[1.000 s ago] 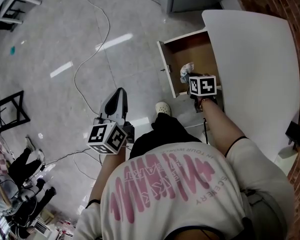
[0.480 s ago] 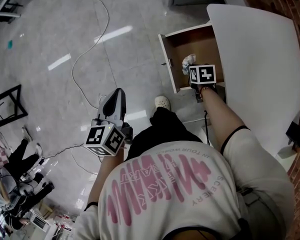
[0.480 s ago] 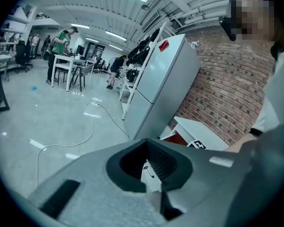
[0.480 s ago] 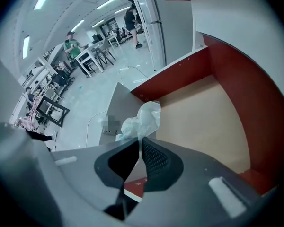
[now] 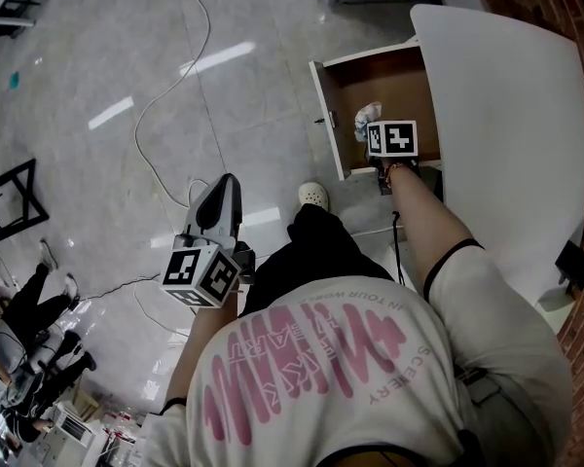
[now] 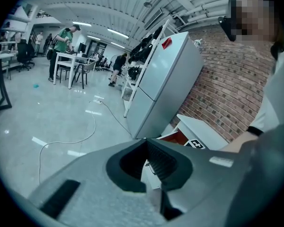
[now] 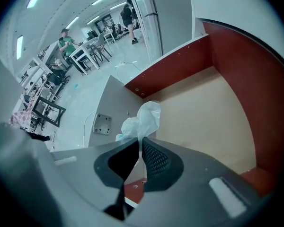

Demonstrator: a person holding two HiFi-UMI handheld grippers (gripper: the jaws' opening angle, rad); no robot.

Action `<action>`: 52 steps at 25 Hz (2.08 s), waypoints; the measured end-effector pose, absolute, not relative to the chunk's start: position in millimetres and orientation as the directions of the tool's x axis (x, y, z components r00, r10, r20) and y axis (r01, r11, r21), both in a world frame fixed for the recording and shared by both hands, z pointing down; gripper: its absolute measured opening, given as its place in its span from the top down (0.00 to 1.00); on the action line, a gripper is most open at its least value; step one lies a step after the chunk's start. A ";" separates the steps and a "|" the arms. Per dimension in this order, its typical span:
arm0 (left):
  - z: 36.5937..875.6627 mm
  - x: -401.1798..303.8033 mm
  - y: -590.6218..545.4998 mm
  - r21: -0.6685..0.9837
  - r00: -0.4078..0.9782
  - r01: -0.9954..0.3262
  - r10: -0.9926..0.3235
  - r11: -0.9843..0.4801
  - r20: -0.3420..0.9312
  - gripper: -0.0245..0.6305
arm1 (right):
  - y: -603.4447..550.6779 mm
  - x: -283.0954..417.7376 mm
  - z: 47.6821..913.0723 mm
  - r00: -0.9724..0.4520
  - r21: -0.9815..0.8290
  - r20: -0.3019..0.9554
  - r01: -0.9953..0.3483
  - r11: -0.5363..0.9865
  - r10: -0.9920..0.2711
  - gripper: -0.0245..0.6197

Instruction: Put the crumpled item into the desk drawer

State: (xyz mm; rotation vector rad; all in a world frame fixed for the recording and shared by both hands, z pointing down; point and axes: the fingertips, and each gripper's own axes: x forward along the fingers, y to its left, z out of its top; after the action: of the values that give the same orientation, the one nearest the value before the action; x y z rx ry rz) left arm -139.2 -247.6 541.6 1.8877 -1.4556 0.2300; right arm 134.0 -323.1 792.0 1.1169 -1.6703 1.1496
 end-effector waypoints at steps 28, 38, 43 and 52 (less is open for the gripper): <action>567.5 -153.6 -234.5 0.432 0.330 -0.900 -0.748 -0.065 0.576 0.96 | -315.9 131.6 838.0 -0.216 -0.197 0.967 -0.969 0.146 -0.132 0.87; 569.3 -157.8 -232.7 0.441 0.317 -0.897 -0.756 -0.041 0.573 0.96 | -318.1 133.1 841.4 -0.188 -0.169 0.971 -0.977 0.132 -0.145 0.85; 571.2 -156.2 -231.0 0.457 0.318 -0.889 -0.755 -0.027 0.574 0.96 | -318.9 134.3 841.7 -0.185 -0.167 0.971 -0.978 0.124 -0.151 0.83; 571.6 -156.4 -227.1 0.463 0.314 -0.886 -0.759 -0.018 0.570 0.96 | -317.8 131.1 842.9 -0.186 -0.164 0.971 -0.976 0.146 -0.152 0.83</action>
State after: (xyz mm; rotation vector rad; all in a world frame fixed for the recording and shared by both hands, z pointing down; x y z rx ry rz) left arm -156.4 -227.1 571.6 1.7996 -1.4730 0.2047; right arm 131.1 -317.8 842.9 1.1389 -1.5233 1.1531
